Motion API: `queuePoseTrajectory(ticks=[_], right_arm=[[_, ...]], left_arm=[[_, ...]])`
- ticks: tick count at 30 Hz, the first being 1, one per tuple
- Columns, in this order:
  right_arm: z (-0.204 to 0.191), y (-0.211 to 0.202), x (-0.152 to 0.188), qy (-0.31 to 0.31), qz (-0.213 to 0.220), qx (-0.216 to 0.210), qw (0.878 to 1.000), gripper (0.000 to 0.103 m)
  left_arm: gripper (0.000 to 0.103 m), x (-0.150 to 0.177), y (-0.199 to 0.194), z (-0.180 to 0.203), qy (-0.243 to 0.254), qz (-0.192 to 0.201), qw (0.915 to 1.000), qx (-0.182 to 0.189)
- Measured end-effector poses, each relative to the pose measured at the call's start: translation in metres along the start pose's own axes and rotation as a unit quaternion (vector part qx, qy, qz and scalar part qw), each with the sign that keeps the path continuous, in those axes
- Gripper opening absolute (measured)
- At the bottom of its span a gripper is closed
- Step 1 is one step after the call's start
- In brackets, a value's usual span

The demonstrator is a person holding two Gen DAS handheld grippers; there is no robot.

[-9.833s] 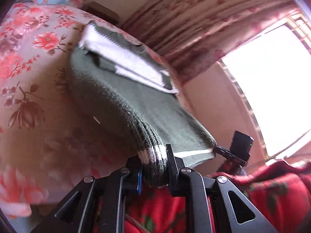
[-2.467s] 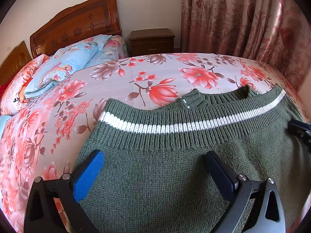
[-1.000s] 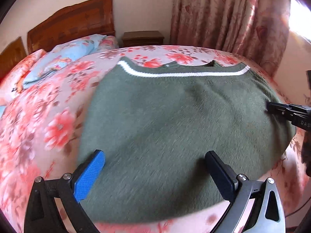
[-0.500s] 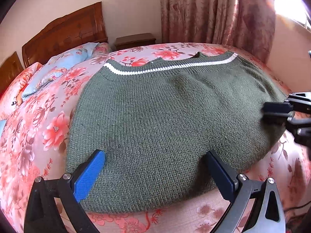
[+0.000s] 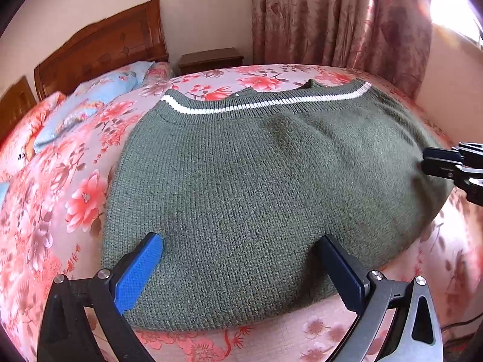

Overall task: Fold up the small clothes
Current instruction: 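Roll the right gripper and grasp the sweater's side edge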

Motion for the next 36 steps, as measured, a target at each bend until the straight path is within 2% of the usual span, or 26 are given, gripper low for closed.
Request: queuePoseTrajectory(ticks=[4, 8, 10, 12, 13, 15, 16, 17, 21, 25, 29, 31, 33, 34, 35, 36], right_arm=[[-0.007, 0.011, -0.024, -0.007, 0.007, -0.011, 1.000, 0.023], [-0.017, 0.039, -0.054, -0.027, 0.003, -0.026, 0.999, 0.023], [-0.019, 0.059, -0.073, -0.029, -0.005, -0.019, 0.999, 0.023], [-0.017, 0.084, -0.087, -0.027, -0.013, -0.011, 0.999, 0.023], [-0.014, 0.094, -0.088, -0.027, -0.025, -0.008, 0.999, 0.023], [-0.004, 0.116, -0.081, -0.031, -0.053, 0.013, 0.998, 0.023], [0.001, 0.117, -0.080, -0.026, -0.045, 0.010, 0.999, 0.023], [0.008, 0.115, -0.078, -0.013, -0.036, 0.004, 0.999, 0.023], [0.056, 0.098, -0.067, 0.030, -0.028, 0.075, 0.996, 0.023], [0.091, 0.064, -0.052, 0.082, -0.008, 0.096, 0.992, 0.023], [0.110, 0.004, -0.030, 0.157, 0.038, 0.074, 0.984, 0.025], [0.120, -0.036, -0.004, 0.218, 0.070, 0.053, 0.972, 0.026], [0.124, -0.060, 0.023, 0.273, 0.089, 0.026, 0.958, 0.031], [0.124, -0.069, 0.037, 0.300, 0.097, 0.010, 0.949, 0.041], [0.124, -0.075, 0.048, 0.320, 0.101, 0.000, 0.942, 0.063], [0.122, -0.079, 0.068, 0.356, 0.099, -0.017, 0.929, 0.075]], left_arm=[[0.103, -0.024, -0.003, 0.001, -0.034, 0.010, 0.9986, 0.039], [0.103, -0.075, 0.018, 0.002, -0.030, 0.031, 0.9987, 0.028], [0.103, -0.094, 0.040, -0.004, -0.038, 0.014, 0.9992, 0.003], [0.103, -0.108, 0.067, -0.013, -0.072, -0.011, 0.9973, 0.002], [0.103, -0.111, 0.081, -0.018, -0.091, -0.021, 0.9957, 0.002], [0.103, -0.100, 0.102, -0.027, -0.096, -0.052, 0.9938, -0.021], [0.103, -0.098, 0.104, -0.025, -0.081, -0.045, 0.9953, -0.028], [0.103, -0.098, 0.100, -0.021, -0.068, -0.036, 0.9967, -0.025], [0.103, -0.094, 0.099, -0.020, -0.065, -0.035, 0.9971, -0.018], [0.103, -0.092, 0.099, -0.020, -0.061, -0.034, 0.9973, -0.024], [0.103, -0.093, 0.100, -0.019, -0.063, -0.031, 0.9973, -0.021], [0.103, -0.094, 0.100, -0.020, -0.063, -0.031, 0.9973, -0.022], [0.103, -0.094, 0.100, -0.021, -0.064, -0.028, 0.9973, -0.023], [0.103, -0.094, 0.099, -0.020, -0.064, -0.028, 0.9973, -0.023], [0.103, -0.094, 0.099, -0.021, -0.064, -0.027, 0.9973, -0.023], [0.103, -0.093, 0.099, -0.021, -0.064, -0.027, 0.9973, -0.023]])
Point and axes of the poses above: each gripper's, at about its wrist camera, not at the fingertips, and y roughly the way its jaws point, z to its right, x to its underside, the point moved 8 cm from there along y, roughly the way its jaws point, and after that the axes turned 5 degrees about z, right-handed, at the moved point
